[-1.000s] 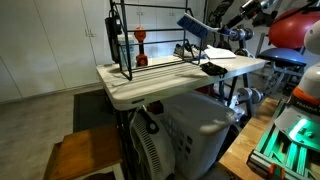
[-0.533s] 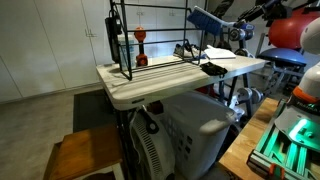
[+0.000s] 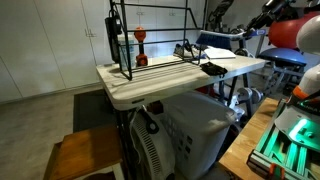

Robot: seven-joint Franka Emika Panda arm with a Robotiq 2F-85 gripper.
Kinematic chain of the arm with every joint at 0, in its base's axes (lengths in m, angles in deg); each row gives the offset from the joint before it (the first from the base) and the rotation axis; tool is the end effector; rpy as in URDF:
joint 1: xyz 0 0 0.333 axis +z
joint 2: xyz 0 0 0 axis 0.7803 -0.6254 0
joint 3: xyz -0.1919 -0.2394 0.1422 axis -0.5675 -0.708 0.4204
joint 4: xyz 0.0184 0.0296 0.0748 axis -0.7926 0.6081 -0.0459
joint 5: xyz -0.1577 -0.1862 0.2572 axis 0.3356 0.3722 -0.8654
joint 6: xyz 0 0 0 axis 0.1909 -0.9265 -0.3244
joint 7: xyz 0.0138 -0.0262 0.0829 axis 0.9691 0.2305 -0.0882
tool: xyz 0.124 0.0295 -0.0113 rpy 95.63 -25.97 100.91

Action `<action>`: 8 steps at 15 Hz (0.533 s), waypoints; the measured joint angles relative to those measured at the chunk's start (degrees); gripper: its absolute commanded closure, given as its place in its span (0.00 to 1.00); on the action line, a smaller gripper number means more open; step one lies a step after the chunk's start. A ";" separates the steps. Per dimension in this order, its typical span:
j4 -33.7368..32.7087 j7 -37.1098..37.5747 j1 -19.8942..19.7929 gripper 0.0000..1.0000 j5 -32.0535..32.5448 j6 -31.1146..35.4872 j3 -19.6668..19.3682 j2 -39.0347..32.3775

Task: Pick up the blue brush and use it to brush the second rail of the rack and then place it to the right side of the shoe rack when done brushing

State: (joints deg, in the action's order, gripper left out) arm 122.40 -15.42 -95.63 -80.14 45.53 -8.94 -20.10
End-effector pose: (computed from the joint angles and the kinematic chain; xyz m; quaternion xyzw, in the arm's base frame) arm 0.2000 -0.1569 0.4571 -0.8959 -0.3080 -0.2862 0.1434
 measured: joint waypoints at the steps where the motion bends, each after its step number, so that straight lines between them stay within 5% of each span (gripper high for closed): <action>1: 0.05 0.90 -1.18 0.93 0.79 0.07 0.46 -0.47; 8: 0.21 7.50 -7.50 0.93 0.39 10.87 1.70 -5.72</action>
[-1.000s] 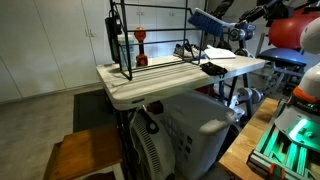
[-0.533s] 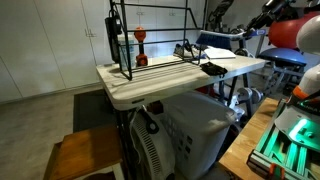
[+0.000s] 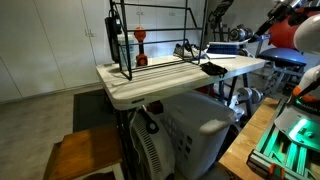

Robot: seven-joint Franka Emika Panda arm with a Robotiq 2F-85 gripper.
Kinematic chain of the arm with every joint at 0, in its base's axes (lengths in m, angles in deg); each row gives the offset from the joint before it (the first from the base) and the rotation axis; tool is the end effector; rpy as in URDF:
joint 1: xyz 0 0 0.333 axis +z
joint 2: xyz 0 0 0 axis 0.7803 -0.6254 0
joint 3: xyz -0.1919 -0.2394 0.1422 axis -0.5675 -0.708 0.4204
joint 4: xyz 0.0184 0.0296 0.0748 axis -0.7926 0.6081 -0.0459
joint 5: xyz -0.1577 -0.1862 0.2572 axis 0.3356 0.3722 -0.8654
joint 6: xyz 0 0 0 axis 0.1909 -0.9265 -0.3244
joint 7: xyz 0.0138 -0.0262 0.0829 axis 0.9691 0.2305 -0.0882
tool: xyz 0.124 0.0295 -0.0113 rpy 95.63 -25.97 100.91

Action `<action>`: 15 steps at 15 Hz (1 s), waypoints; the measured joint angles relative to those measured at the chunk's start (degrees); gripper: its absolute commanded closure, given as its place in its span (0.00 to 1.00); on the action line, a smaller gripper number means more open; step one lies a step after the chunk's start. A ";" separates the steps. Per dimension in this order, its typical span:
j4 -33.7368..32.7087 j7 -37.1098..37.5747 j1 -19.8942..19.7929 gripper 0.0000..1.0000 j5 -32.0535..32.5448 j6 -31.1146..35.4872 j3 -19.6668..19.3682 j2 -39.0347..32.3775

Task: Pick up the blue brush and use it to brush the second rail of the rack and then place it to the right side of the shoe rack when done brushing

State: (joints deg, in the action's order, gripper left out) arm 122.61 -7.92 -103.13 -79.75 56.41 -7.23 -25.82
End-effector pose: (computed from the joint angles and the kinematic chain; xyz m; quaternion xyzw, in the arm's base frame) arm 0.1916 -0.2122 0.4382 -0.9457 -0.1601 -0.2660 0.0957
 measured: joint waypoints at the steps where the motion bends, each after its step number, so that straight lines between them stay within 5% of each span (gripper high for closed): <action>1: 0.01 0.66 -0.55 0.93 -0.05 1.53 0.07 -1.00; 4: 0.05 3.07 -1.61 0.93 -1.77 7.28 0.23 -4.05; 9: 0.07 4.69 -0.05 0.93 -14.36 18.61 1.42 -7.96; 12: 0.07 4.98 3.45 0.93 -22.37 25.30 4.59 -9.80; 15: 0.01 9.38 13.01 0.93 -23.80 34.51 3.28 -12.29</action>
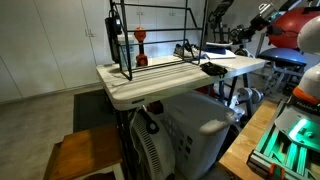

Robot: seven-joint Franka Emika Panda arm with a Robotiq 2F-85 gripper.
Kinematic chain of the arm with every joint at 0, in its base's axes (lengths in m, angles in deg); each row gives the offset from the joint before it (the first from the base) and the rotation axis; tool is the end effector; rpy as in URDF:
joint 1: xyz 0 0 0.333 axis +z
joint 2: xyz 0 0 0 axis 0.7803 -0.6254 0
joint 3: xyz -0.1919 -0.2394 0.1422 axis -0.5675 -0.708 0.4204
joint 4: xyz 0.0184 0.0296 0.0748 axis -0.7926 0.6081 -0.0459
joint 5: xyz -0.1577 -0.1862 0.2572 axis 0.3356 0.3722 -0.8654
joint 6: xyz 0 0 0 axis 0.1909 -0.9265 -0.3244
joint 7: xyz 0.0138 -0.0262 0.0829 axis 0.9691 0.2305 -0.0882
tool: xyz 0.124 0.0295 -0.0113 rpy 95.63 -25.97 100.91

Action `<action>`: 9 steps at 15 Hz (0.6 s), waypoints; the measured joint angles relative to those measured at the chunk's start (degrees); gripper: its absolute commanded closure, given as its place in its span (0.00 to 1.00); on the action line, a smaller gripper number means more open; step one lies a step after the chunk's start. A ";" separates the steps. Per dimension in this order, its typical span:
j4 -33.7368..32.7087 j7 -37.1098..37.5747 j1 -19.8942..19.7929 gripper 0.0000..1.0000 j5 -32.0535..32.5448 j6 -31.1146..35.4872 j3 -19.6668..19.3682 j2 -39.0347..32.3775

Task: Pick up the blue brush and use it to brush the second rail of the rack and then place it to the right side of the shoe rack when done brushing

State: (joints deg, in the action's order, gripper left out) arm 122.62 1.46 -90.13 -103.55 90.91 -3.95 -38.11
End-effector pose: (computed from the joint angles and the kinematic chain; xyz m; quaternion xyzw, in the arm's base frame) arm 0.2653 -0.2406 0.4152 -0.9373 0.0481 -0.3449 0.0129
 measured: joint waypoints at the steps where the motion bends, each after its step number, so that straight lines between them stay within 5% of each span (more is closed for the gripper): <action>1: -0.05 1.76 3.30 0.93 0.00 3.25 -0.83 -1.07; 9: -2.24 3.50 6.72 0.93 -4.88 13.70 0.97 -10.59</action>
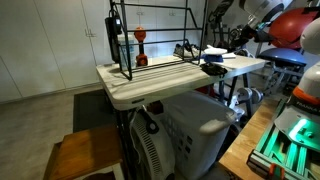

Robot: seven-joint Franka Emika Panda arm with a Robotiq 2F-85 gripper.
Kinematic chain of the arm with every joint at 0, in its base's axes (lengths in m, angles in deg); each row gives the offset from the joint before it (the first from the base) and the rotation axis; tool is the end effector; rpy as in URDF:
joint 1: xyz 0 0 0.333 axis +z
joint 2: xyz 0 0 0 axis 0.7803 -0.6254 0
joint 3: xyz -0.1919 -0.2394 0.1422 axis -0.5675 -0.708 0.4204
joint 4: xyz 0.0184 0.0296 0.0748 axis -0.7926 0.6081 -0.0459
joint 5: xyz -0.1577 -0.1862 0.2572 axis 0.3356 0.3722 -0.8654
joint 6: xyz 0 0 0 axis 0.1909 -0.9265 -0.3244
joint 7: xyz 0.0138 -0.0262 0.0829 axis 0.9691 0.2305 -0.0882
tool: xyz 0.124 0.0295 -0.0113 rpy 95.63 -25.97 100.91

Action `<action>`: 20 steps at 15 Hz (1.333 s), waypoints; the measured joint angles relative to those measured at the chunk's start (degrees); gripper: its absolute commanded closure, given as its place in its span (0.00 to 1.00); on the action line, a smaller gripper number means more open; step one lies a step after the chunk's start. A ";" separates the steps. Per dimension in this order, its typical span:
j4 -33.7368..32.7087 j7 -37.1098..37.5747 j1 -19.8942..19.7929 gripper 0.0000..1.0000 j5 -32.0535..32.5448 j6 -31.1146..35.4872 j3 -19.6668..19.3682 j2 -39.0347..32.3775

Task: Pick up the blue brush and use it to brush the second rail of the rack and then place it to the right side of the shoe rack when done brushing

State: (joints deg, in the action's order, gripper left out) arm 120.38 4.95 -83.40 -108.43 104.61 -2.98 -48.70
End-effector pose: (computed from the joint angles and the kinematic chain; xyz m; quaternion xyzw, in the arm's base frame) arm 0.3011 -0.2454 0.3798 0.9449 -0.1019 0.3104 0.0206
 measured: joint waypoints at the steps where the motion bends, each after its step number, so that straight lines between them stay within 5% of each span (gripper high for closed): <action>1: -0.84 -0.50 0.05 0.93 -1.06 0.30 -0.05 -0.86; 17: -10.36 -16.32 1.65 0.93 -15.41 1.51 0.15 -10.18; 18: -10.66 -17.14 1.74 0.62 -16.01 1.62 0.25 -10.56; 19: -10.96 -17.86 1.80 0.45 -16.44 1.76 0.34 -10.94; 20: -11.17 -18.19 1.82 0.38 -16.60 1.90 0.38 -11.28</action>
State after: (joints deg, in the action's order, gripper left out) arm 109.21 -13.24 -81.59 -125.03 106.51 -2.60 -59.98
